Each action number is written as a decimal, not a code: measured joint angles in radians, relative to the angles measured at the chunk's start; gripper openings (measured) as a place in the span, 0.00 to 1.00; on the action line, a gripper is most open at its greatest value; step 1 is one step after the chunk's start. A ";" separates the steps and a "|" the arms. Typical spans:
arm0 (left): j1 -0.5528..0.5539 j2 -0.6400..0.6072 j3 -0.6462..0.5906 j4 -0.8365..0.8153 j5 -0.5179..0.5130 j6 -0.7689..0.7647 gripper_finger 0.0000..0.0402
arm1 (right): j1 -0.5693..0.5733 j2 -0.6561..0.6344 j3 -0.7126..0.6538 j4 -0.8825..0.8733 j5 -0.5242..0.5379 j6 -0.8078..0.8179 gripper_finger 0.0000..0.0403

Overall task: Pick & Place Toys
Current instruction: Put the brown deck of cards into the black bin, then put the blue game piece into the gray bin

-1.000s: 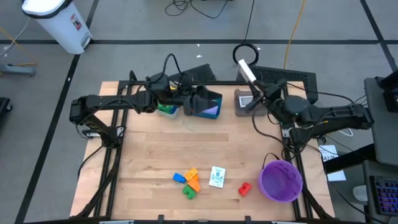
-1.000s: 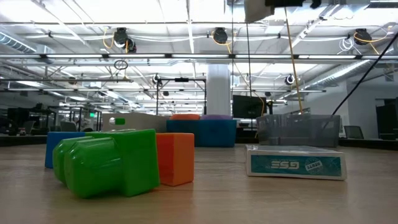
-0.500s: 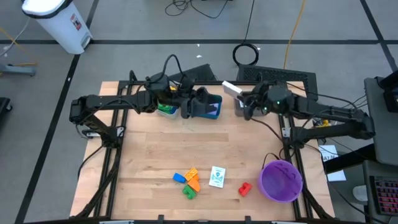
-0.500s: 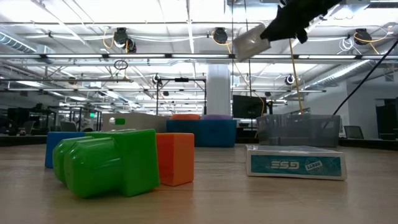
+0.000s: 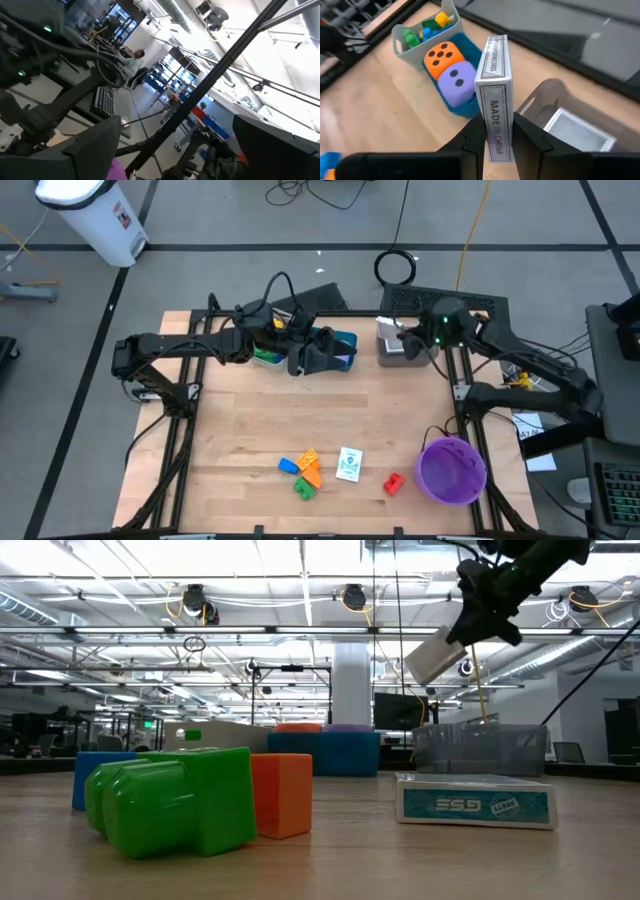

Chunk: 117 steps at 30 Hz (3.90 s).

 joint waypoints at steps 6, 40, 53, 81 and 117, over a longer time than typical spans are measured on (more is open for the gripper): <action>0.000 0.000 0.000 -0.018 -0.003 -0.004 0.97 | -0.161 0.026 0.000 -0.010 -0.195 0.027 0.15; -0.019 0.001 0.001 -0.145 -0.017 0.008 0.97 | -0.462 0.422 0.000 -0.067 -0.453 0.018 0.16; -0.019 0.001 0.001 -0.150 -0.035 0.030 0.97 | -0.510 0.491 0.002 -0.053 -0.508 0.070 0.16; -0.019 0.001 0.001 -0.150 -0.045 0.031 0.97 | -0.583 0.413 0.000 -0.017 -0.440 0.072 0.41; -0.158 0.001 0.001 -0.386 -0.132 0.099 0.97 | -0.058 0.120 0.000 0.326 -0.495 0.391 0.41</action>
